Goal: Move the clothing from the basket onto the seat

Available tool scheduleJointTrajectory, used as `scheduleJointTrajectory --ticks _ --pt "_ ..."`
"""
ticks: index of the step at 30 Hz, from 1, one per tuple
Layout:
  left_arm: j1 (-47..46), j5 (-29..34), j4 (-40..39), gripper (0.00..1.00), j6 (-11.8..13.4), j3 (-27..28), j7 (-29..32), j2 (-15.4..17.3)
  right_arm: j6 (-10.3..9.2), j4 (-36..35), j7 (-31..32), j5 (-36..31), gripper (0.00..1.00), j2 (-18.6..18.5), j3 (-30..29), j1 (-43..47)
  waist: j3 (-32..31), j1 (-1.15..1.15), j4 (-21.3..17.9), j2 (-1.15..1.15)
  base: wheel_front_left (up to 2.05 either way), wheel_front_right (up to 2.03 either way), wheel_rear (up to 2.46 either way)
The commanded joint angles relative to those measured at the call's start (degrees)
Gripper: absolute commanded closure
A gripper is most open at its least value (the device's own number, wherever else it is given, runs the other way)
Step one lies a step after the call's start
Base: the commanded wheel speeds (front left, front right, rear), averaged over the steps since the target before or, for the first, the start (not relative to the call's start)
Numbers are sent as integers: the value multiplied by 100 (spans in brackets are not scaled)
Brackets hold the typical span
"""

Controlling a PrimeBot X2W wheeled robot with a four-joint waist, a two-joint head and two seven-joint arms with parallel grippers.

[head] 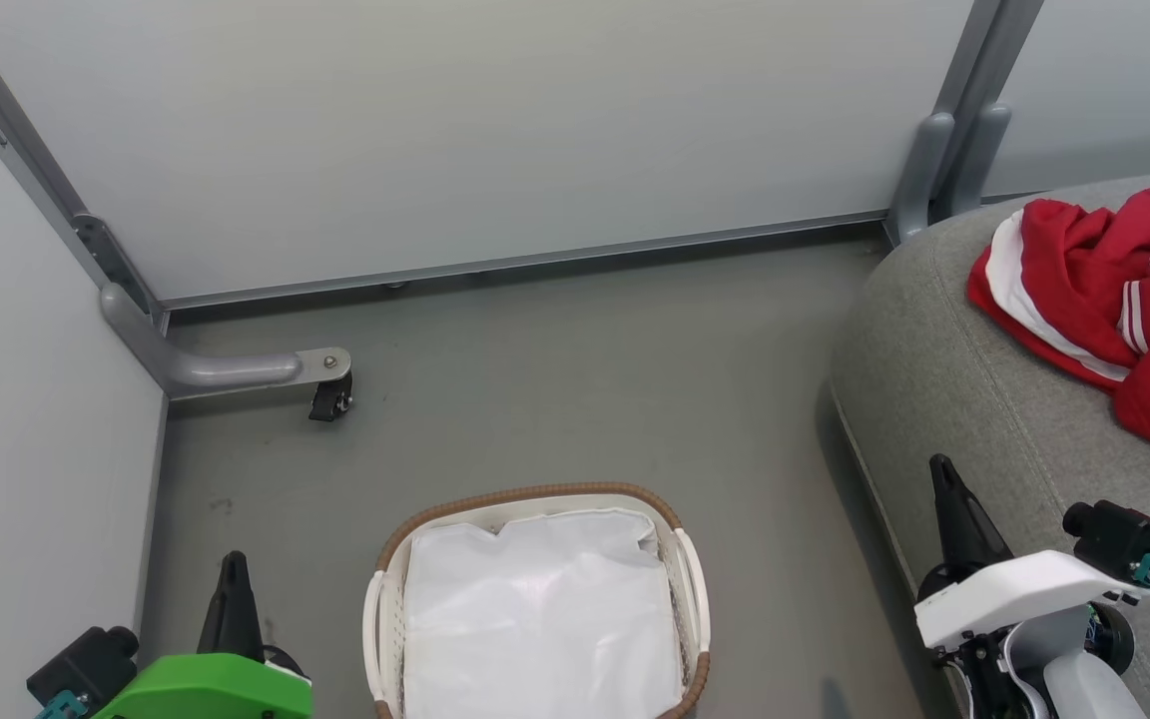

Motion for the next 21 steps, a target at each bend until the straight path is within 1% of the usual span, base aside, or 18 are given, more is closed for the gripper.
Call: scheduleJointTrajectory --ticks 1,21 --pt "-173 -185 -102 100 -32 48 48 24 -1 -103 49 226 100 -30 -42 -51 -4 0 2 0 0 0 0" --pt "-313 -1552 -198 100 -99 206 442 33 -2 -161 447 1785 100 -43 -212 -37 -53 0 29 0 0 0 0"
